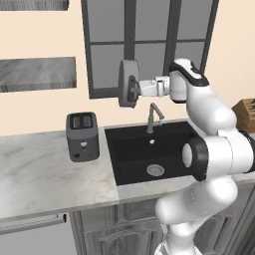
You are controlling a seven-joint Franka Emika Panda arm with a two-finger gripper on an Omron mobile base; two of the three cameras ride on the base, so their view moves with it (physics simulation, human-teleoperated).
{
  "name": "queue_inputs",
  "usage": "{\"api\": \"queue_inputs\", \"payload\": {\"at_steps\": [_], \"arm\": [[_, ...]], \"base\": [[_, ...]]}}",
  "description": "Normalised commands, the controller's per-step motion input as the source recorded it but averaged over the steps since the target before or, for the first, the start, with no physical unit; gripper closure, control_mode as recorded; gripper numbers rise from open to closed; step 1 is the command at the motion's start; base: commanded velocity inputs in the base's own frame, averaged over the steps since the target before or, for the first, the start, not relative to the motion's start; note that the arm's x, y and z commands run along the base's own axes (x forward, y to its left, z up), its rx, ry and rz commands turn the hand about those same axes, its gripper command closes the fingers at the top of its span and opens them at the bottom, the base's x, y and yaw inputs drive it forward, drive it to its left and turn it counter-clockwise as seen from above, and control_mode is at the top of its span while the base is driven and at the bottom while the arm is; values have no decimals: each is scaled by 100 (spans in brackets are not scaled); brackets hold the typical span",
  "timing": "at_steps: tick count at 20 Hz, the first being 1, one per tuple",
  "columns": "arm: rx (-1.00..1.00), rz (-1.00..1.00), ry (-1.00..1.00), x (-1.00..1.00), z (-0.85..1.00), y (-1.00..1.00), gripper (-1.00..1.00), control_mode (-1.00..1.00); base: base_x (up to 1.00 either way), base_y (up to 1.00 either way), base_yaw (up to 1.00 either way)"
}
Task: Dump the broccoli from the pot into the sink. Then turn on the water and wash the broccoli. Then turn off the water and put the broccoli back in the pot.
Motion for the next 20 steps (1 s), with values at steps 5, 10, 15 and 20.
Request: {"api": "queue_inputs", "payload": {"at_steps": [5, 10, 15, 20], "arm": [[1, -4, 1, 42, 1, 0, 100, -100], [3, -1, 1, 11, 8, 0, 100, -100], [6, 0, 1, 6, 3, 0, 100, -100], [6, 0, 3, 19, 0, 0, 100, -100]], "base": [[0, 0, 0], [0, 0, 0], [0, 0, 0], [0, 0, 0]]}}
